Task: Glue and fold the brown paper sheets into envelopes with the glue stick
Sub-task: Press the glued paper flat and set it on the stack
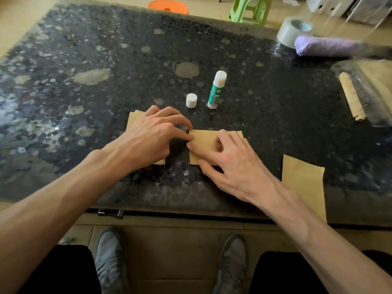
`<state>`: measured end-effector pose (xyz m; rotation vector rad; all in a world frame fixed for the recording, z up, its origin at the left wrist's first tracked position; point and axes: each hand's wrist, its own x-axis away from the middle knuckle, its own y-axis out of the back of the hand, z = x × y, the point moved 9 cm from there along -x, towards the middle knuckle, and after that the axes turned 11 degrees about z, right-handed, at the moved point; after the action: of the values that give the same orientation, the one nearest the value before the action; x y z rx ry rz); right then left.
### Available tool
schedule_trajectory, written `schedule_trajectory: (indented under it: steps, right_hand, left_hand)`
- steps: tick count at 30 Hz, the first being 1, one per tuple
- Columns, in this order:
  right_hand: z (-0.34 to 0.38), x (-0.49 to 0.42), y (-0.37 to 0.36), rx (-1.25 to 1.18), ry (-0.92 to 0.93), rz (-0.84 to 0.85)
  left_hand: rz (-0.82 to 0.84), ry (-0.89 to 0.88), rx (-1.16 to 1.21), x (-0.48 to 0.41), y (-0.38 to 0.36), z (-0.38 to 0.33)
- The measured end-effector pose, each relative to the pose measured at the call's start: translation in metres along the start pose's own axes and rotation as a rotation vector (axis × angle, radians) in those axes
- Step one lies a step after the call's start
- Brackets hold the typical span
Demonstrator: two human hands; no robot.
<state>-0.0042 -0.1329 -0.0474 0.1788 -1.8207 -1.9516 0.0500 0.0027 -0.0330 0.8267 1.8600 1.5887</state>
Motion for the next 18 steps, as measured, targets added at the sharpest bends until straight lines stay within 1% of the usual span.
schedule_trajectory:
  steps: [7, 13, 14, 16, 18]
  right_hand:
    - [0.006, 0.016, -0.003, -0.019, 0.050, 0.018]
    - [0.010, 0.022, -0.005, -0.104, 0.104, 0.043]
    - [0.010, 0.022, -0.004, -0.161, 0.112, 0.029]
    - [0.006, 0.023, -0.001, -0.375, 0.100, -0.038]
    - [-0.005, 0.022, 0.003, -0.605, 0.030, -0.144]
  left_hand:
    - [-0.034, 0.021, 0.004, 0.001, -0.001, 0.002]
    - [-0.009, 0.040, 0.033, 0.000, -0.003, 0.003]
    - [-0.008, 0.041, 0.046, 0.000, -0.003, 0.003]
    - [-0.019, 0.047, 0.072, 0.001, -0.003, 0.004]
    - [-0.033, 0.052, 0.091, 0.000, -0.004, 0.005]
